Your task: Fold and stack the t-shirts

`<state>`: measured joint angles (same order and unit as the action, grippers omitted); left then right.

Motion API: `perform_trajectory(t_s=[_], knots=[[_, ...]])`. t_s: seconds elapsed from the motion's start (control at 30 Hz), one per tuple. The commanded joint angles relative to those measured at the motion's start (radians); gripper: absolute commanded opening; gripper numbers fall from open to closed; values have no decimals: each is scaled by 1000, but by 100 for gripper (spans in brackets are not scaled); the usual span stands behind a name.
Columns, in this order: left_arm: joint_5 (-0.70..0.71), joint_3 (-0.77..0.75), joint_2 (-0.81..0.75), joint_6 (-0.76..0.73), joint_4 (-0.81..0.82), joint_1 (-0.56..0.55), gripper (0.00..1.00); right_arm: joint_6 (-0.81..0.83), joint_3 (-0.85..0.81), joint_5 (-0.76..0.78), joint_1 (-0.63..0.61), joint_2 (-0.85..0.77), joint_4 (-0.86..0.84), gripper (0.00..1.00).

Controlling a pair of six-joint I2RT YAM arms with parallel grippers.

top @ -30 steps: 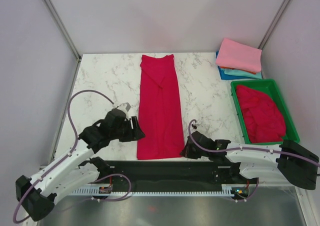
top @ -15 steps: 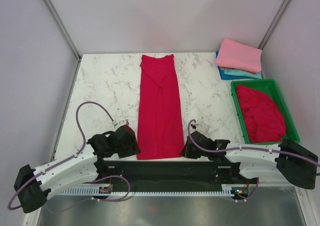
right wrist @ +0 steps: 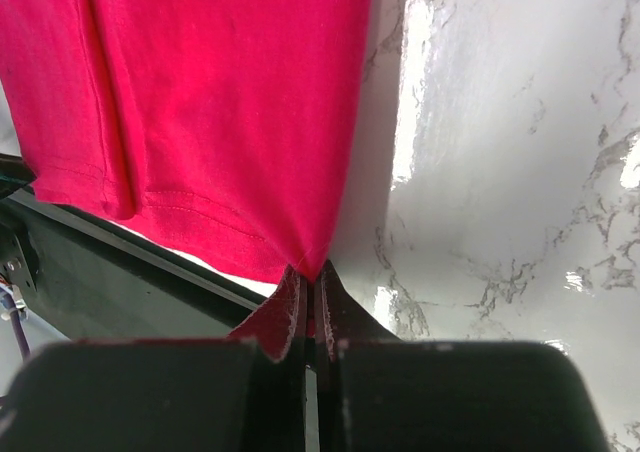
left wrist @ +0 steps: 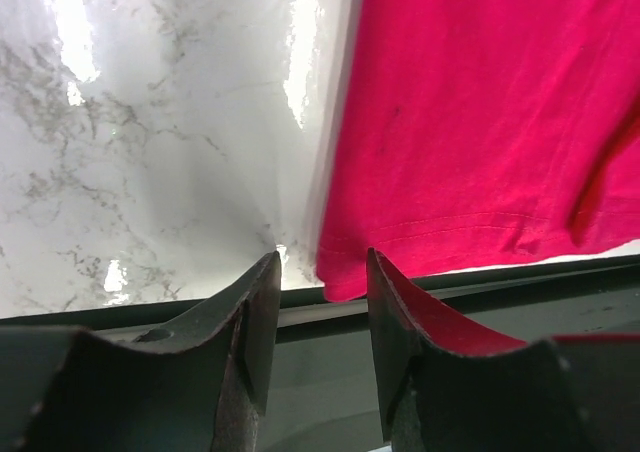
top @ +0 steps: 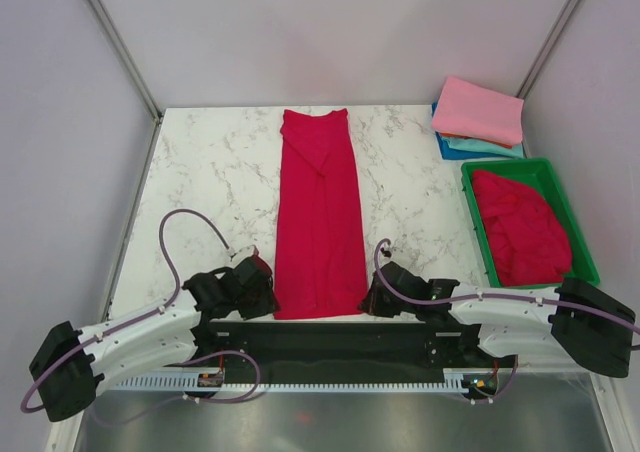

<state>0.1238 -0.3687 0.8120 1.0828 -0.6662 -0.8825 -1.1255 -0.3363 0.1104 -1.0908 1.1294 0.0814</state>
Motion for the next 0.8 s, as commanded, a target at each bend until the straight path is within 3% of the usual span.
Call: perform_trajectory(t_s=[0.0,0.1,0.37,0.43,0.47,0.57,0.77], knots=[[-3,1,13,49,54,-10,46,29,10,26,-3,35,81,0],[2,1,18,49,59,-13,45,27,8,31,-3,40,80,0],[-36,-16,39,54,88,-18,26,27,5,32,-4,30,86,0],[-29,-29,42,46,86,-16,16,27,-3,29,-3,29,89,0],[-30,-35,42,37,86,-18,4,29,-9,26,-3,29,96,0],[-42,-79,42,8,61,-18,2,27,-38,11,-4,7,129,0],[40,-369,113,-115,-124,-13,2,62,-226,34,23,-59,256,0]])
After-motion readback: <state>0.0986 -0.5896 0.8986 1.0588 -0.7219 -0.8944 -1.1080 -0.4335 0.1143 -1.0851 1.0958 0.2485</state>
